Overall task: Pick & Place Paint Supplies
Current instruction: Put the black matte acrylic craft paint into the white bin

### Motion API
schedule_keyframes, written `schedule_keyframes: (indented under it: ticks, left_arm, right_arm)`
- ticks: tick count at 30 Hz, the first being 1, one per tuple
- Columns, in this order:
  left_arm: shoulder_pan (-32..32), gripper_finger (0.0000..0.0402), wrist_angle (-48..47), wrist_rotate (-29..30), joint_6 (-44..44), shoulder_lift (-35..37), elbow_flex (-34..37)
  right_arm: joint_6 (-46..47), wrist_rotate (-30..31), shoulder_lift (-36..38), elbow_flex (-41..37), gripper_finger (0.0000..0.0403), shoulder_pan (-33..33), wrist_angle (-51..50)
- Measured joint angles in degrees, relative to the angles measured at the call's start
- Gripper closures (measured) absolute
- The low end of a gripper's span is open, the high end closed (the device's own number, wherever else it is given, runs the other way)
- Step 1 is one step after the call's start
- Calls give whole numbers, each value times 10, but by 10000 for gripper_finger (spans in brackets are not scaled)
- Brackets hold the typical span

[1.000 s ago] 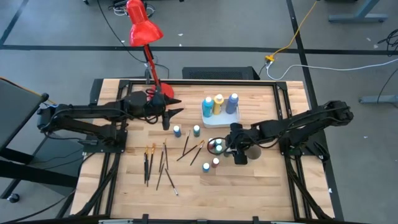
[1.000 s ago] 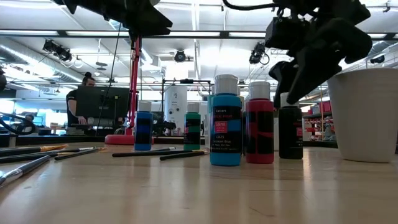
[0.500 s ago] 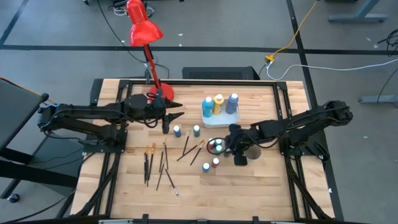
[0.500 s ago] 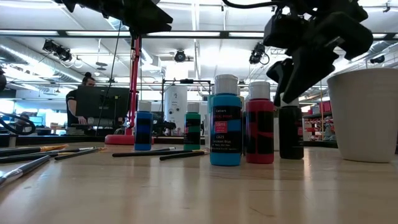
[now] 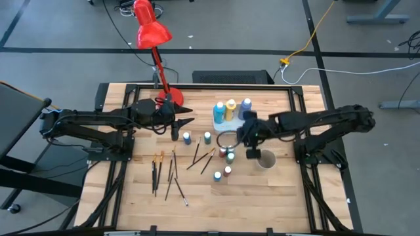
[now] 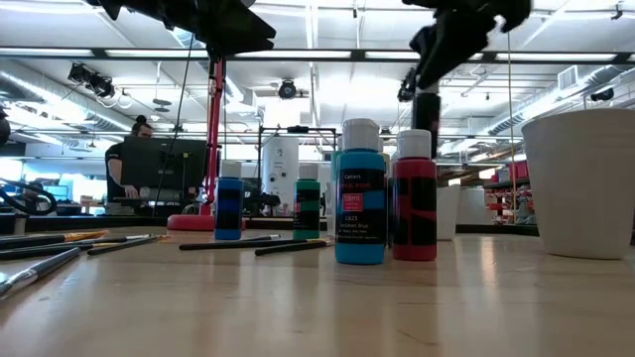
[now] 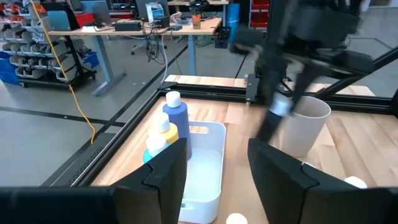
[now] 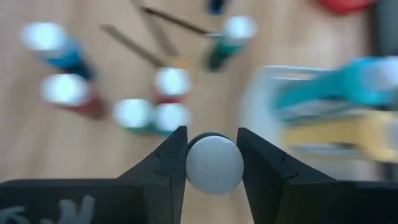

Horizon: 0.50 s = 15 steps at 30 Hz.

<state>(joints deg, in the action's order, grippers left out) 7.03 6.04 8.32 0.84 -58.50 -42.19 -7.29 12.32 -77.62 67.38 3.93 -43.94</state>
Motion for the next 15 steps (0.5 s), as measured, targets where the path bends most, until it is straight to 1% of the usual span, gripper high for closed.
schedule_keyframes:
  ticks: [2, 4, 5, 7, 10, 13, 15]
  left_arm:
    - [0, 223, 0, 0, 0, 0, 0]
    - [0, 223, 0, 0, 0, 0, 0]
    - [0, 223, 0, -1, -1, 0, 0]
    - [0, 223, 3, -11, -6, 0, 0]
    - [0, 223, 16, -42, -9, 0, 0]
    - [0, 223, 16, -56, -2, 0, 0]
    - [0, 223, 16, -56, -2, 0, 0]
  right_arm:
    - [-17, 27, 0, 23, 283, -20, -29]
    - [-29, 32, 0, 29, 283, -49, -26]
    - [-37, 24, 0, 26, 283, -65, -20]
    - [-64, -20, 0, 8, 283, -98, 1]
    - [-96, -80, 0, -31, 283, -148, 69]
    - [-95, -105, 0, -73, 283, -196, 110]
    - [-84, -108, -1, -95, 283, -222, 109]
